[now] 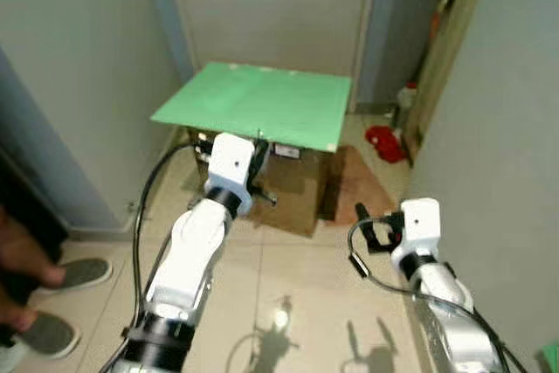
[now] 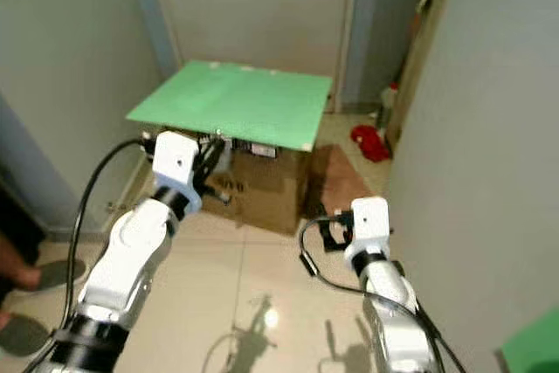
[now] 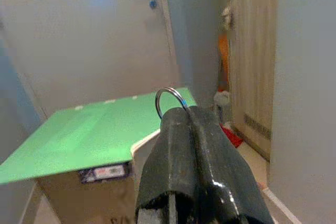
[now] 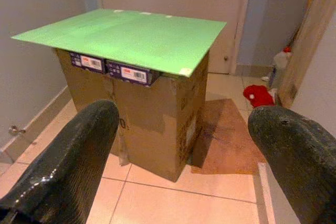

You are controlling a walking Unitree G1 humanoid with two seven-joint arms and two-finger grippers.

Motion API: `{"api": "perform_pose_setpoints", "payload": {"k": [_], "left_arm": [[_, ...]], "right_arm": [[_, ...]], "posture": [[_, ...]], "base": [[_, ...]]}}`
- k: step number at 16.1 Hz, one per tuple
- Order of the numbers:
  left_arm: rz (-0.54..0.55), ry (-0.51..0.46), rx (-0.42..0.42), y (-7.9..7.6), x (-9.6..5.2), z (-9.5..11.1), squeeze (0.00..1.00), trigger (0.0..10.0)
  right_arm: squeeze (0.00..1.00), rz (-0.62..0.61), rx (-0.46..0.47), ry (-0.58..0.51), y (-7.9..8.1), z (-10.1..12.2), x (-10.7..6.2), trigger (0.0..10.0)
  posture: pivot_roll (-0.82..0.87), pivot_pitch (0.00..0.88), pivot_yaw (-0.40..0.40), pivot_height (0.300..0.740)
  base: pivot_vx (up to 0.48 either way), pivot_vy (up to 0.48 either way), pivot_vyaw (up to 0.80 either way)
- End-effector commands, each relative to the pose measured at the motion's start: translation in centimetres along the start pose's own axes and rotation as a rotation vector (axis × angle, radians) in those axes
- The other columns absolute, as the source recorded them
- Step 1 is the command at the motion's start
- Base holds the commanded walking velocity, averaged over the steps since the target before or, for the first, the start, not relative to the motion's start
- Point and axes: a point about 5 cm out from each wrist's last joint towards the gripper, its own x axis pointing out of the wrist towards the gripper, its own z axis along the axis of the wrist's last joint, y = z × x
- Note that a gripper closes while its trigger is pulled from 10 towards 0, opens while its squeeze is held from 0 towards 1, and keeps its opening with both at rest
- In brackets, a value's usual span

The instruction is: Hang keys on a hook

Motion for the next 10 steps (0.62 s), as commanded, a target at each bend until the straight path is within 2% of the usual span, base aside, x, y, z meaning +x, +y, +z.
{"api": "perform_pose_setpoints", "payload": {"k": [1,8,10], "left_arm": [[0.015,0.002,0.004,0.14,0.07,0.08,0.00,0.0],[0.033,0.001,-0.007,0.24,0.11,0.09,0.00,0.0],[0.029,-0.004,-0.013,0.18,0.12,0.11,0.00,0.0]], "right_arm": [[0.00,-0.003,-0.008,0.003,-0.03,-0.02,0.04,10.0],[0.00,0.008,-0.019,0.006,0.06,-0.15,-0.12,10.0],[0.00,0.009,-0.024,0.004,0.04,-0.16,-0.11,10.0]], "posture": [[-0.06,0.000,0.064,0.740],[-0.06,0.000,0.060,0.740],[-0.06,0.000,0.060,0.740]], "base": [[0.000,-0.480,0.00],[0.000,-0.480,0.00],[0.000,0.000,0.00]]}}
